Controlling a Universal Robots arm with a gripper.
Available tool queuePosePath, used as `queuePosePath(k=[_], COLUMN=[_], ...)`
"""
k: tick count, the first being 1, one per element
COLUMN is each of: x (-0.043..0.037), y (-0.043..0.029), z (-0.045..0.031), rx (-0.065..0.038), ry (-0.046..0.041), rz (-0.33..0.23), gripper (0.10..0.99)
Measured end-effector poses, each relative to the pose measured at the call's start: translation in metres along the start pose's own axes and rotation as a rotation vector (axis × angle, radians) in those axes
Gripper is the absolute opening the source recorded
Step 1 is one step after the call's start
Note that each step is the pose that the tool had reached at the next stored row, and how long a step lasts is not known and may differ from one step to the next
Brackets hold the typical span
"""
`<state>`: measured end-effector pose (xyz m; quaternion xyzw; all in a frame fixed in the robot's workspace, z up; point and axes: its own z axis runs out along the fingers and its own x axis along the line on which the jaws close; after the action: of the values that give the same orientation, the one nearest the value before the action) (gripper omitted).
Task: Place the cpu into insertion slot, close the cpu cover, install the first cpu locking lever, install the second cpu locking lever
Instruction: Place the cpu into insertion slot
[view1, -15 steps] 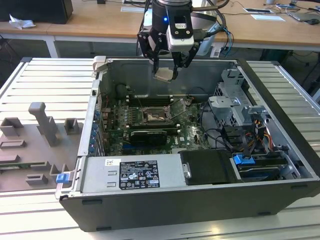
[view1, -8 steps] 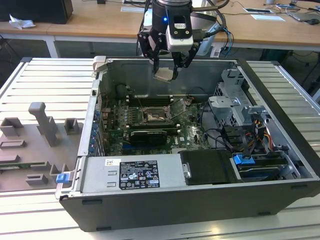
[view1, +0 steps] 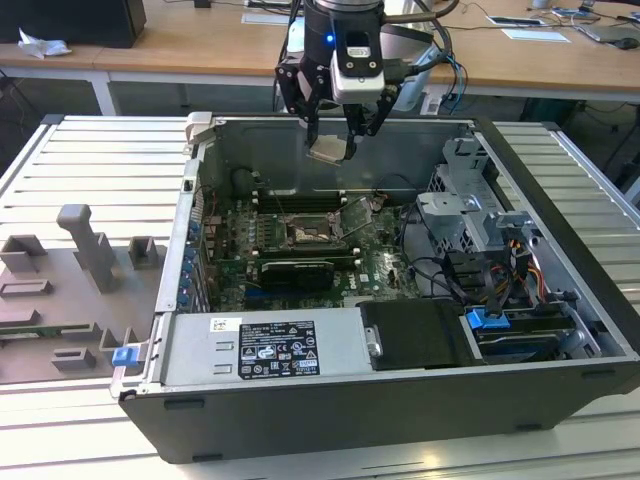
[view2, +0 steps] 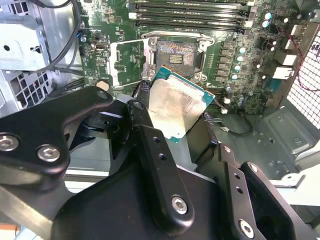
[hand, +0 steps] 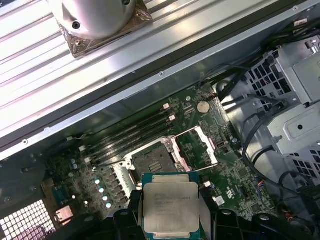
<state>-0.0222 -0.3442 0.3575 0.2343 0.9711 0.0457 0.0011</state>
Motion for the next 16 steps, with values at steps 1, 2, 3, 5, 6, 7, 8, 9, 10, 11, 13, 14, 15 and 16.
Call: queuePosePath(k=[1, 2, 3, 5, 6, 7, 8, 9, 10, 11, 13, 14, 15, 16], x=[0.0, 0.0, 0.0, 0.0, 0.0, 0.0, 0.0, 0.0, 0.0, 0.0, 0.0, 0.0, 0.0, 0.0], y=[0.0, 0.0, 0.0, 0.0, -0.0001, -0.0001, -0.0001, -0.0001, -0.0001, -0.0001, -0.0001, -0.0001, -0.0001, -0.0001], z=[0.0, 0.0001, 0.0002, 0.0003, 0.0003, 0.0005, 0.0006, 0.0007, 0.0007, 0.0008, 0.0009, 0.001, 0.0011, 0.0011], rx=[0.0, 0.0, 0.0, -0.001, -0.001, -0.002, -0.002, -0.003, -0.003, -0.003, -0.004, -0.004, -0.004, -0.005], ry=[-0.0004, -0.0011, -0.0018, -0.0034, -0.0044, -0.007, -0.0099, -0.0113, -0.0127, -0.0145, -0.0172, -0.0185, -0.0199, -0.0211], rz=[0.004, 0.011, 0.02, 0.038, 0.049, 0.078, 0.11, 0.126, 0.142, 0.161, 0.191, 0.206, 0.222, 0.235], gripper=[0.537, 0.537, 0.537, 0.537, 0.537, 0.537, 0.537, 0.537, 0.537, 0.537, 0.537, 0.537, 0.537, 0.537])
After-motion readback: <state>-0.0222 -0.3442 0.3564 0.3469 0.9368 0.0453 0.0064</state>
